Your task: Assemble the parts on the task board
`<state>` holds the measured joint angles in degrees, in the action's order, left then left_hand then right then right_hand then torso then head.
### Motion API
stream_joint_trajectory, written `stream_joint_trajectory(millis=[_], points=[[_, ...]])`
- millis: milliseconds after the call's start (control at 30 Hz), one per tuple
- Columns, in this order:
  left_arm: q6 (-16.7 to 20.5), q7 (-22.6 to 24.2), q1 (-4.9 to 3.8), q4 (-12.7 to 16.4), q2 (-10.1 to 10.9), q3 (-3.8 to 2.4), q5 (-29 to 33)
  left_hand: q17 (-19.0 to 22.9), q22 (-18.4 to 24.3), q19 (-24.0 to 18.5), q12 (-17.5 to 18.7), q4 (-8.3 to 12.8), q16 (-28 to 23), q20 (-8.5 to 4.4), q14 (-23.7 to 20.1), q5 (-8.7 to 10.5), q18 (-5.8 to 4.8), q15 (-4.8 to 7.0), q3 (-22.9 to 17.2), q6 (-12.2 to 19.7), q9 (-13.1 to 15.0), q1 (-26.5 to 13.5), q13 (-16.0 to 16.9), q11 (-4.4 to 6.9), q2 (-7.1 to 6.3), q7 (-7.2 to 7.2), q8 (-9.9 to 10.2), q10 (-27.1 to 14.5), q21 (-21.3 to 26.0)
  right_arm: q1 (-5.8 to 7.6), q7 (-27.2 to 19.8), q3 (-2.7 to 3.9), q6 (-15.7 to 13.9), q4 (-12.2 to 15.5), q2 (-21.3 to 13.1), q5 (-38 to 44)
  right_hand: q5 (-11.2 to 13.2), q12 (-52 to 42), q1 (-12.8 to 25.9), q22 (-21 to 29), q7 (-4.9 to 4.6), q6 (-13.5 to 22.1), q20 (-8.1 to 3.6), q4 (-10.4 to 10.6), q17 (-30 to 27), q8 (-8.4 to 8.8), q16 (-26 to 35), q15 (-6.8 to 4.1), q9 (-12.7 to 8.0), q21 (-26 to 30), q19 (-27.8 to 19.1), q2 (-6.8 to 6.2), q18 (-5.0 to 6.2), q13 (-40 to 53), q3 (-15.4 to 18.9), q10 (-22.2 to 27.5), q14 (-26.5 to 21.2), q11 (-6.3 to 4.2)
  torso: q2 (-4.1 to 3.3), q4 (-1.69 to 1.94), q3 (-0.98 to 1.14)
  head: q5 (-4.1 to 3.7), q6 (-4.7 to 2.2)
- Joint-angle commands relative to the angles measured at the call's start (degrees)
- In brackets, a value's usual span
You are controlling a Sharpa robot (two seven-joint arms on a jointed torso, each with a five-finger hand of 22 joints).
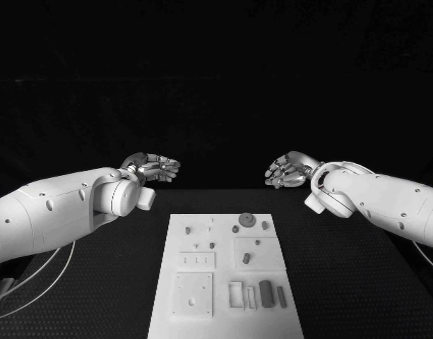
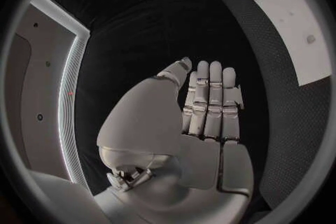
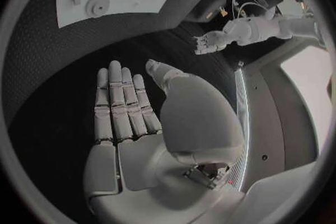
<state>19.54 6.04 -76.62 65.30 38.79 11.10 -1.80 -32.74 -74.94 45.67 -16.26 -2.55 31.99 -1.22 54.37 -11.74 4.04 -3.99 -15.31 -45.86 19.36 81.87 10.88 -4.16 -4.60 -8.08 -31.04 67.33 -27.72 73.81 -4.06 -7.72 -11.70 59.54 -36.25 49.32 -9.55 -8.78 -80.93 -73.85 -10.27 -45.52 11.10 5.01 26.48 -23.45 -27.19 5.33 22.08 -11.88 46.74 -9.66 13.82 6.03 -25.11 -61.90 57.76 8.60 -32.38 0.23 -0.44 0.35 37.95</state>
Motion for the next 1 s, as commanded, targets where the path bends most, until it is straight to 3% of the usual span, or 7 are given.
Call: stream_joint_trajectory(millis=[33,233,400,567,700,767,1000], points=[[-3.1,1.2,-0.1,2.7,1.2,-0.03,-3.0,-0.1,-0.9,0.0,1.0,-0.2,-0.5,-0.5,0.5,1.1,-0.52,0.07,1.1,-0.2,0.0,-2.5,0.0,-0.38,-1.96,-0.25,1.1,-0.1,-0.3,-0.03,1.5,0.03,0.4,0.7,0.1,17.0,-1.3,2.5,11.3,-2.2,0.54,-3.6,-3.03,-13.0,6.2,0.95,-2.5,-3.9,1.2,-4.7,10.2,-0.3,1.18,-0.4,-9.2,-4.9,9.8,-1.14,-0.74,0.69,-0.14,-0.31,-0.29],[-3.8,2.1,-0.28,7.5,4.1,-0.05,-4.2,-0.3,-0.7,-0.2,2.9,-0.7,-1.2,-0.47,0.5,2.13,-0.41,-0.1,3.8,0.7,0.1,-5.7,-0.2,-1.13,-3.69,-0.97,3.1,-1.4,-0.4,-0.03,2.4,0.05,1.4,1.6,0.6,26.6,-5.8,4.0,16.0,-2.5,0.32,-3.0,-4.98,-17.6,9.8,2.06,-4.5,-4.66,1.6,-8.2,14.7,-0.93,1.18,-0.7,-9.3,-4.8,13.9,-1.59,-2.12,1.41,0.07,-0.98,-0.85],[-3.6,1.9,-0.78,10.3,6.0,-0.06,-4.3,-0.4,-0.6,-0.2,3.6,-1.0,-1.4,-0.42,0.5,2.19,-0.3,-0.15,4.1,0.9,0.3,-6.0,-0.1,-1.38,-3.9,-1.16,3.7,-1.6,-0.4,-0.03,4.5,0.05,3.6,1.2,1.7,30.2,-20.6,5.1,19.1,-2.5,-0.51,-1.3,-5.26,-18.9,11.7,3.17,-5.0,-4.27,1.7,-9.4,15.0,-3.17,1.18,-1.3,-8.8,-3.3,14.0,-1.13,-3.41,1.88,0.28,-1.46,-1.27],[-3.5,1.9,-1.18,11.7,6.4,-0.06,-4.3,-0.4,-0.6,-0.3,3.9,-1.1,-1.6,-0.36,0.6,2.15,-0.24,-0.22,4.3,1.0,0.4,-6.1,-0.1,-1.6,-4.05,-1.42,4.1,-1.6,-0.4,-0.01,7.3,0.07,6.4,1.1,2.1,29.1,-32.9,5.2,23.9,-2.4,-3.12,4.4,-3.98,-17.8,12.1,5.99,-2.1,-1.82,1.3,-7.5,8.7,-5.79,-0.1,-2.2,-6.8,3.6,7.9,1.42,-4.69,2.46,0.13,-1.83,-1.38],[-3.4,1.8,-1.34,12.5,6.5,-0.06,-4.3,-0.4,-0.6,-0.3,3.9,-1.2,-1.6,-0.35,0.6,2.15,-0.24,-0.22,4.3,1.0,0.4,-6.1,-0.1,-1.59,-4.04,-1.42,4.1,-1.6,-0.4,-0.01,8.8,0.07,6.9,0.4,2.8,28.4,-33.9,5.2,24.3,-2.5,-3.36,5.1,-3.85,-17.6,12.1,6.24,-1.8,-1.57,1.3,-7.3,8.0,-5.92,-0.24,-2.2,-6.7,4.2,7.2,1.67,-5.57,3.01,-0.04,-2.06,-1.48],[-3.6,1.7,-1.36,12.7,6.5,-0.06,-4.1,-0.4,-0.6,-0.3,4.1,-1.4,-1.7,-0.31,0.6,2.12,-0.22,-0.26,4.4,1.1,0.4,-6.3,-0.1,-1.68,-4.09,-1.57,4.3,-1.7,-0.4,-0.01,10.2,0.07,7.1,0.2,3.3,28.7,-42.2,5.0,33.7,-2.4,-3.63,6.8,-3.29,-11.6,12.2,6.66,-0.5,-0.54,1.6,-6.0,4.8,-6.15,-1.11,-2.1,-4.5,6.3,4.0,2.5,-6.03,3.29,-0.1,-2.29,-1.4],[-4.1,1.3,-1.37,12.8,6.2,-0.06,-3.3,-0.7,-0.6,-0.4,5.1,-4.7,-2.2,-0.26,0.7,2.48,0.03,-0.32,5.3,1.1,1.0,-8.9,0.1,-1.75,-3.85,-1.58,5.3,-1.5,-0.5,-0.03,10.8,0.07,5.8,1.4,3.4,34.9,-38.8,0.6,31.8,-2.7,2.36,0.3,-4.82,-14.2,19.7,0.92,-9.7,-5.06,8.4,-15.6,9.1,-4.0,0.69,4.4,-4.3,-2.2,8.3,-2.23,-7.07,3.94,-0.28,-2.45,-1.5]])
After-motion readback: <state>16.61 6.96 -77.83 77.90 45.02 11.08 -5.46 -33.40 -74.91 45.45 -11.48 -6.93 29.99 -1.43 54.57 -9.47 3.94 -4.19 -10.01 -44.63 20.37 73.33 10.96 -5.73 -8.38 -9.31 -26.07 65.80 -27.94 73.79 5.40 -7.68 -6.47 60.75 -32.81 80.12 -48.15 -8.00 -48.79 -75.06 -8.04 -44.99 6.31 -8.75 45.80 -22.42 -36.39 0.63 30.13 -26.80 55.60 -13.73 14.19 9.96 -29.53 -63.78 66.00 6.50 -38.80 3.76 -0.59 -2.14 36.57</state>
